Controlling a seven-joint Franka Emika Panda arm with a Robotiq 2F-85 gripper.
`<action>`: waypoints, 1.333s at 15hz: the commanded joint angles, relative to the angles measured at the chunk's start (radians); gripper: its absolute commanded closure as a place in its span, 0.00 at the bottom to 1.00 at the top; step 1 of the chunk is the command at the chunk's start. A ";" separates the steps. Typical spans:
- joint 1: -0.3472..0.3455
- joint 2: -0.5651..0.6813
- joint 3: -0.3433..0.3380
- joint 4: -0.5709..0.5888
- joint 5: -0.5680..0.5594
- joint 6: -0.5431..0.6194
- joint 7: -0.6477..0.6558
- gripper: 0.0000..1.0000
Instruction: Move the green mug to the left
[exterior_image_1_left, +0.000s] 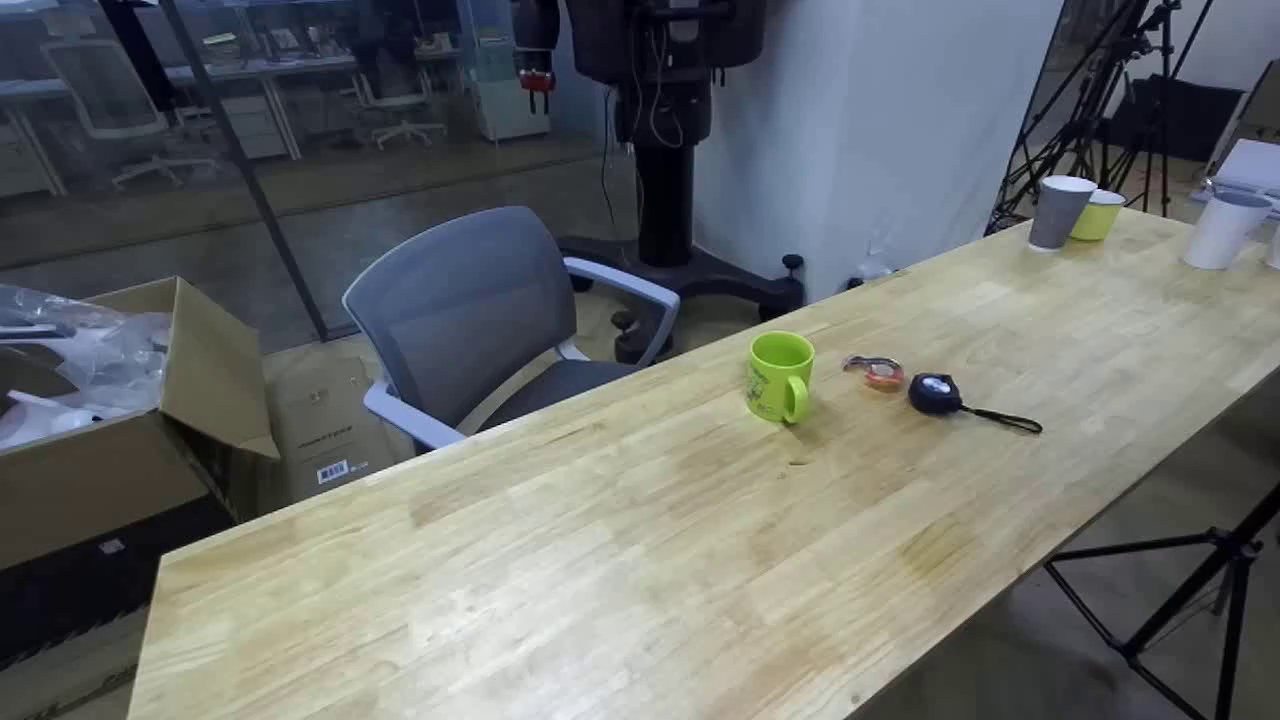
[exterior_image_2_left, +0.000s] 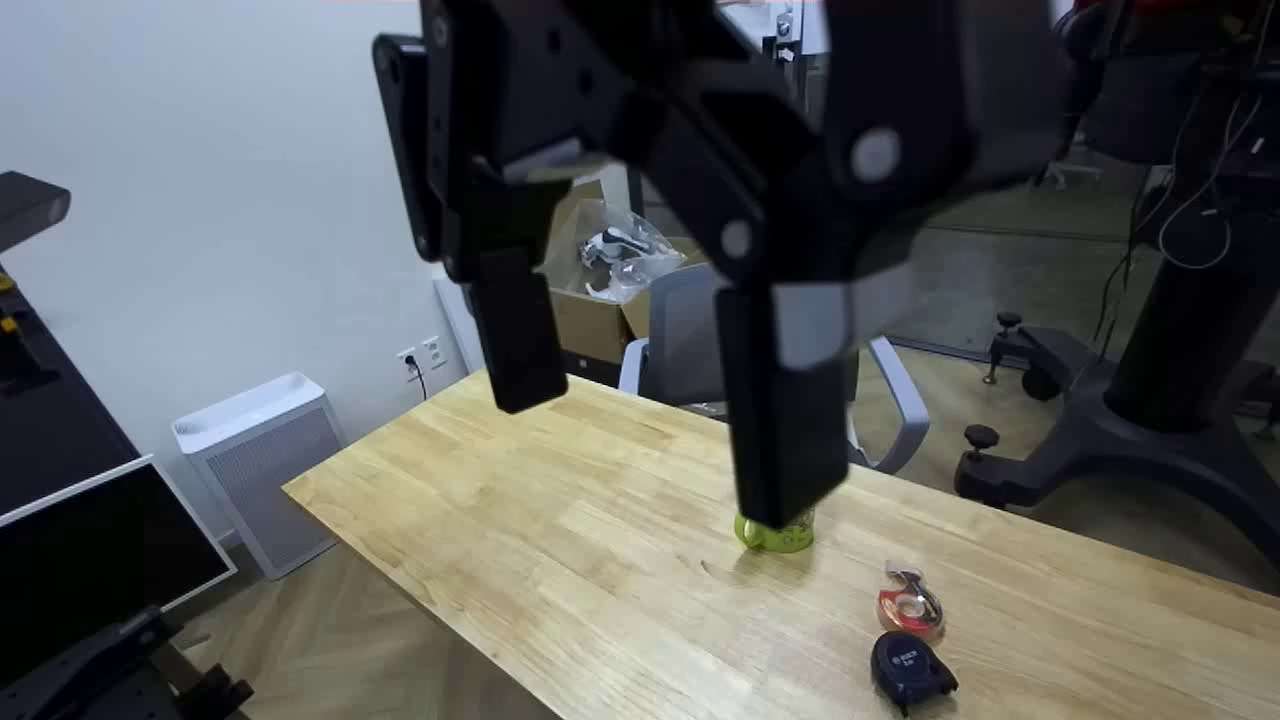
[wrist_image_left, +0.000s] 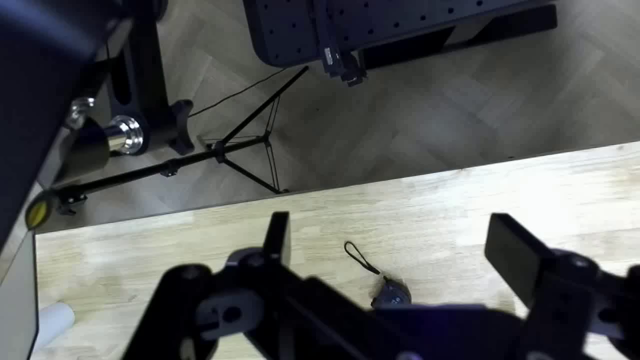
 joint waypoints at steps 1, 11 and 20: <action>0.014 0.000 -0.012 0.002 -0.006 -0.004 0.006 0.00; 0.014 0.000 -0.012 0.002 -0.006 -0.004 0.005 0.00; 0.044 0.052 -0.035 -0.014 0.031 0.113 -0.013 0.00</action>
